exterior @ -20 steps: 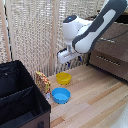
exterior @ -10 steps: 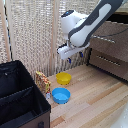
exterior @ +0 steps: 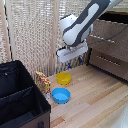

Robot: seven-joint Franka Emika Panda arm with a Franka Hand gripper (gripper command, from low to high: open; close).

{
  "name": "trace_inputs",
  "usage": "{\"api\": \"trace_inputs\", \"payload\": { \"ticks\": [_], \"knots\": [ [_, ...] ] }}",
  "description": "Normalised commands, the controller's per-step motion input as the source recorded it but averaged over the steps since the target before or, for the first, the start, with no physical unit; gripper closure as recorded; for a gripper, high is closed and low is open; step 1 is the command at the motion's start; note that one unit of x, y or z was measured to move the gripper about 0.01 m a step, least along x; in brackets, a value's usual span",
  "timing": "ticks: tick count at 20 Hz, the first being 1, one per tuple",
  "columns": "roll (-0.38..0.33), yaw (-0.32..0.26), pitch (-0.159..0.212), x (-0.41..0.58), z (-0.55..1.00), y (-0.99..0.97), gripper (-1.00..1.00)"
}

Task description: Kindly move your gripper toward the top drawer's handle. With caution, hold the handle robustly using your gripper and pull open the top drawer. Let the handle go. Relocate your gripper to the bowl placed in the background. Gently hold the bowl using your gripper. Bring the gripper and the bowl to the ajar drawer. Softly release the bowl into it.

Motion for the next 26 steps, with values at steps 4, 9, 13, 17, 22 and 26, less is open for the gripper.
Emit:
{"api": "trace_inputs", "payload": {
  "ticks": [4,9,13,17,22,26],
  "knots": [
    [0.002,-0.164,-0.01,0.602,0.13,-0.01,-1.0],
    [0.007,-0.153,-0.018,0.658,0.13,-0.27,-1.0],
    [0.061,-0.124,0.003,0.467,-0.01,-0.59,-1.0],
    [0.085,-0.071,0.046,0.165,-0.22,-0.68,-1.0],
    [0.015,0.085,0.058,-0.102,-0.46,-0.15,-1.0],
    [0.072,0.143,0.035,-0.052,-0.46,-0.07,-1.0]
  ]
}}
